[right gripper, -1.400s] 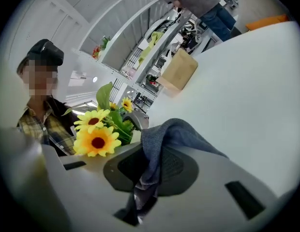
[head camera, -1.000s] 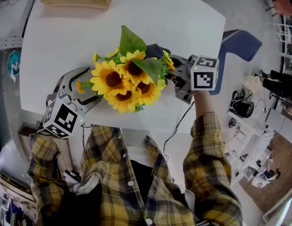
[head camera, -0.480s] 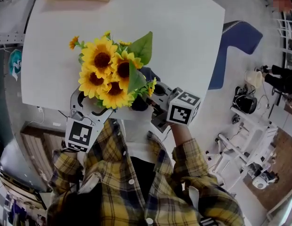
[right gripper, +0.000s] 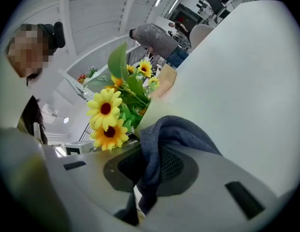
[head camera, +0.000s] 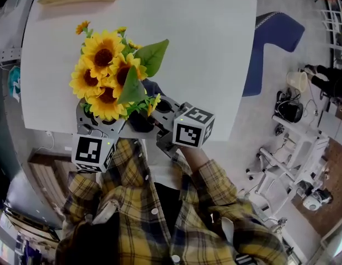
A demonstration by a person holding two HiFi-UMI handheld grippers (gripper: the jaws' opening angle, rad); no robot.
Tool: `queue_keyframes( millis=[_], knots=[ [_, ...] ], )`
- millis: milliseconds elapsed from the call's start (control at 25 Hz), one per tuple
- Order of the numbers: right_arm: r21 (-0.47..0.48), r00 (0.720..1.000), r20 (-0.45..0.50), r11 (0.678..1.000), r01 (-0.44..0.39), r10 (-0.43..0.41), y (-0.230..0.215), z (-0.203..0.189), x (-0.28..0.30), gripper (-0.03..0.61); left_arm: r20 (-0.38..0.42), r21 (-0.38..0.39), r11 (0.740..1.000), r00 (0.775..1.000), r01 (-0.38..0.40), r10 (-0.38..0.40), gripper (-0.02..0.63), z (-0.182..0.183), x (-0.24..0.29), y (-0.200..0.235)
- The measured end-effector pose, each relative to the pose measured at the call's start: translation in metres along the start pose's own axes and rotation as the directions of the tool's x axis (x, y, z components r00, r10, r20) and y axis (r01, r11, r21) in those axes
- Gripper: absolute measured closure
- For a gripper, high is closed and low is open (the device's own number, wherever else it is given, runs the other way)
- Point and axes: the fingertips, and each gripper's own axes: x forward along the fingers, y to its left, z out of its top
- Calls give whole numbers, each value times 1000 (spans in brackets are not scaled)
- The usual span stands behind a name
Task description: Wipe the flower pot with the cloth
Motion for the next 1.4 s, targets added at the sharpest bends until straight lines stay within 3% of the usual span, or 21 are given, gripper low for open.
queue_keyframes(
  millis=[120, 200, 400, 760, 920, 1160, 1400],
  knots=[
    [-1, 1000, -13, 1000, -12, 12, 2, 0, 1, 543, -12, 56, 998, 1000, -26, 26, 208, -1, -1, 7],
    [-4, 1000, -21, 1000, -10, 10, 1, 1, -2, 543, -29, 106, 994, 999, -25, 28, 258, -3, -2, 8],
    [-18, 998, -61, 1000, 10, -11, -8, 13, -3, 543, -43, 137, 991, 999, 9, -3, 259, -2, -2, 15],
    [-81, 997, -77, 996, 25, -31, -29, 68, 5, 543, -67, 203, 977, 997, 59, -46, 268, 2, -2, 23],
    [-143, 987, -160, 990, -14, -9, -42, 104, 30, 543, -91, 230, 968, 993, 100, -81, 272, 8, 14, 33],
    [-211, 921, -380, 961, -180, 89, -55, 136, 65, 543, -130, 243, 956, 982, 164, -136, 273, 18, 36, 41],
    [-256, 823, -549, 908, -332, 146, -43, 146, 70, 543, -208, 345, 899, 956, 270, -207, 281, 19, 30, 38]
  ],
)
